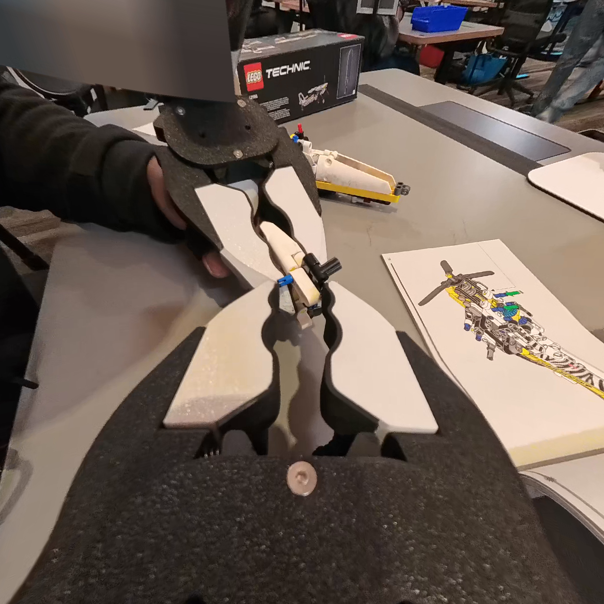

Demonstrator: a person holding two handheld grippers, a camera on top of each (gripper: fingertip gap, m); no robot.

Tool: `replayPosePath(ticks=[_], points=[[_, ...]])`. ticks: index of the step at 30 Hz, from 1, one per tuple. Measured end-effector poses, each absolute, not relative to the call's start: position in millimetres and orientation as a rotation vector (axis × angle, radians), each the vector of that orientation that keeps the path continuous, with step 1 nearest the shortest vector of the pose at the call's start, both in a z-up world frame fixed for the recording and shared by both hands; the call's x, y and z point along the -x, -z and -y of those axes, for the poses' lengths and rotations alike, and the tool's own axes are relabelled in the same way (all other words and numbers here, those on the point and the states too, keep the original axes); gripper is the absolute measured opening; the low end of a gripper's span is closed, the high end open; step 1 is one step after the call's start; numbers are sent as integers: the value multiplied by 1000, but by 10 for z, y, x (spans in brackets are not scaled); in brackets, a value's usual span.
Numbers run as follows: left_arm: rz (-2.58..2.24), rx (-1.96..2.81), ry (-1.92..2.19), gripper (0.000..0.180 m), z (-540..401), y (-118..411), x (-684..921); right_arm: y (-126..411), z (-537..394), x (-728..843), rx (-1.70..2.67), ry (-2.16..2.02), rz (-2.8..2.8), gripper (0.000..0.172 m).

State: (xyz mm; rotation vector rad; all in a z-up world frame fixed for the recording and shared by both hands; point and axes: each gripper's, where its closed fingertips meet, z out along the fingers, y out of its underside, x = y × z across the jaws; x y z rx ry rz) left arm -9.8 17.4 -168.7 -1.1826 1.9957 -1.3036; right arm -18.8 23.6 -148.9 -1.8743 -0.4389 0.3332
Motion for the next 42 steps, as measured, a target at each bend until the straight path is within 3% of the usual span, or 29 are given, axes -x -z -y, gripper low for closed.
replayPosePath(ticks=[29, 34, 42], points=[[-1839, 1128, 1094, 19, -277, 1637, 8, 1481, -265, 115, 1906, -446, 232, 24], [-1739, 1231, 1208, 19, -391, 1549, -10, 1381, -283, 102, 1856, -414, 201, 19], [-1488, 1483, 1694, 19, -549, 1323, 2, 1405, -310, 105, 1857, -430, 206, 26]])
